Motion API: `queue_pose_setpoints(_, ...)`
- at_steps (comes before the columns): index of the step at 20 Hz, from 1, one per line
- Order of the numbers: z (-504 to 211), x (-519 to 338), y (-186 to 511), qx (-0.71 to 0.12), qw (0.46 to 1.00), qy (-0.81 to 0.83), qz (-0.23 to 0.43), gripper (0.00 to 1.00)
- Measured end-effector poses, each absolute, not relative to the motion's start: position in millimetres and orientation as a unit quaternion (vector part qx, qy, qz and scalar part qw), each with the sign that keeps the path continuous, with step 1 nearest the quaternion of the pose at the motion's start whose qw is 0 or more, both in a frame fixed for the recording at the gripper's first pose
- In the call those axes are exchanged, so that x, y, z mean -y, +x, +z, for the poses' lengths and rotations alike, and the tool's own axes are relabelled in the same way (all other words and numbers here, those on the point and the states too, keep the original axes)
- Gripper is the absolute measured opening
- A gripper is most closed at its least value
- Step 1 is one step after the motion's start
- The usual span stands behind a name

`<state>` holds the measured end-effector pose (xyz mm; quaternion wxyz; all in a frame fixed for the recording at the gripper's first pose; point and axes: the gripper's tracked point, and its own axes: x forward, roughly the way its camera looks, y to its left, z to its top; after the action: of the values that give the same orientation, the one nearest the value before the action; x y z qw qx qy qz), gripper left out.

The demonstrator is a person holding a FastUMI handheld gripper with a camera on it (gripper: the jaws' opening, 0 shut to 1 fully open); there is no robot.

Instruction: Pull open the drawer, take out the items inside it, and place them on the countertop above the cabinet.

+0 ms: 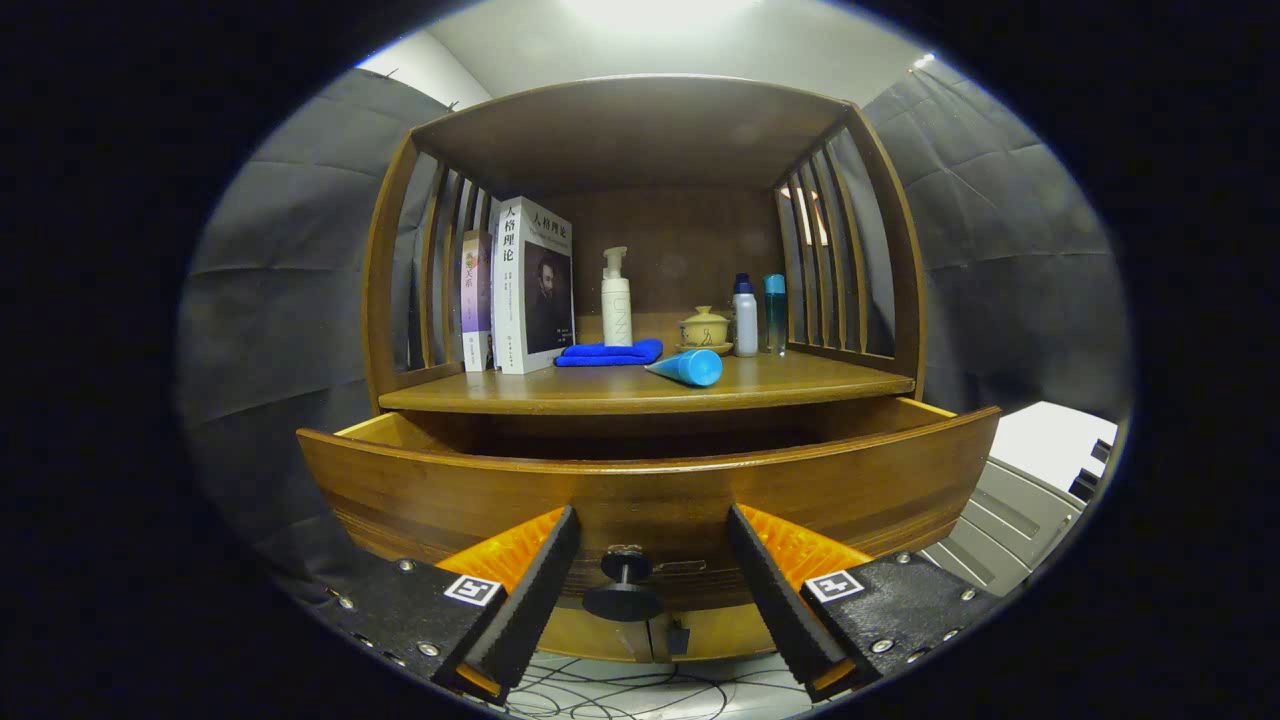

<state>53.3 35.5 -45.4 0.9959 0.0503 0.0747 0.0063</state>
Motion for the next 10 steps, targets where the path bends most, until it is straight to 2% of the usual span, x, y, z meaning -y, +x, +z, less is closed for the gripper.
queue_pose_setpoints(10,-50.4,-33.7,87.2,-0.07,0.997,0.009,0.009,0.93)
